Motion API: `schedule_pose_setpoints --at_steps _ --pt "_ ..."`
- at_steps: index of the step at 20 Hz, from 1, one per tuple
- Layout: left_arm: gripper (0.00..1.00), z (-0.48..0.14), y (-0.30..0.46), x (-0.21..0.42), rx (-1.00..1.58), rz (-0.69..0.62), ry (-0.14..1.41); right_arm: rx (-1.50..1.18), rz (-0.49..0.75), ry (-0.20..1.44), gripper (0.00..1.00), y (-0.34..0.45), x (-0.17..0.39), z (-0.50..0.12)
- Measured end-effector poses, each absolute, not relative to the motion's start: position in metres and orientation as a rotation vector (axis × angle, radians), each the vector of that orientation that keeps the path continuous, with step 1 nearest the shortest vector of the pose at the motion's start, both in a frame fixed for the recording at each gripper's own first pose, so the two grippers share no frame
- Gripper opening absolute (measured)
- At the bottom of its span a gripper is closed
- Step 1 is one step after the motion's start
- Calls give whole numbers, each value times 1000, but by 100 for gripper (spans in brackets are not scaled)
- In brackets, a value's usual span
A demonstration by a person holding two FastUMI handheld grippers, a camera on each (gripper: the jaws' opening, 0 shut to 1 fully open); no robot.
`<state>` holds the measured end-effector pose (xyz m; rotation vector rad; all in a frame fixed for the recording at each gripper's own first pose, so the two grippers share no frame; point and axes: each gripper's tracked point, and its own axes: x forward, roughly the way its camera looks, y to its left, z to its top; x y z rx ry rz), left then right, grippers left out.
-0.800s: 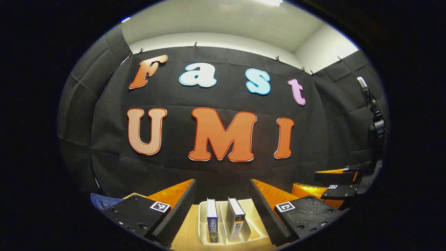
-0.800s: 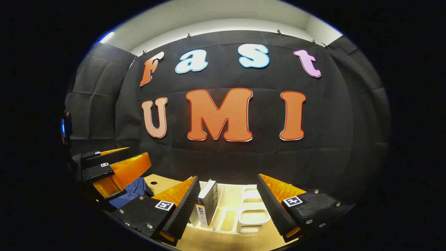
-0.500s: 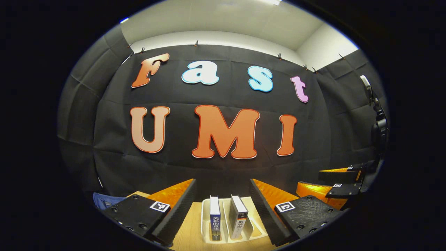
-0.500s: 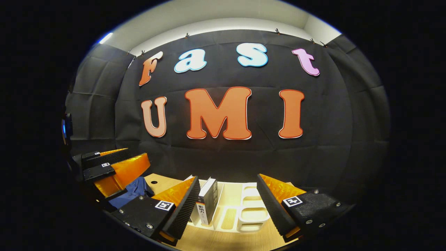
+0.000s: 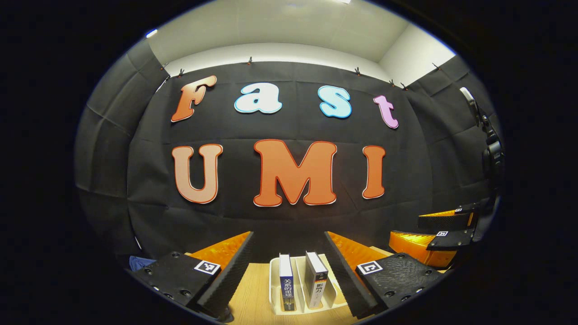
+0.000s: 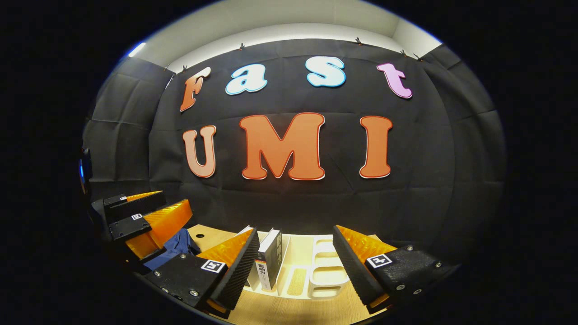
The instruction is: Open the schoolbag, grab two books from the bookshelf and put them into the schoolbag.
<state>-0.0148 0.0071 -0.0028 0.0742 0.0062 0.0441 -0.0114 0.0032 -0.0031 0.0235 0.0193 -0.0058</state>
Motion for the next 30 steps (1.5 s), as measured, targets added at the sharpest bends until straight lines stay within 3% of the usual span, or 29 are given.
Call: schedule_pose_setpoints --at_steps 11,16,20,30 --pt "93 2 15 -19 29 40 6 -4 -9 22 97 3 -18 -3" --pt "94 2 -1 -24 -81 -75 16 1 -4 31 97 7 -19 -8" --pt "92 -6 28 -24 24 38 43 -2 9 38 97 16 -19 -10" --pt "92 -17 60 -29 77 112 69 -8 3 54 97 20 -18 -17"
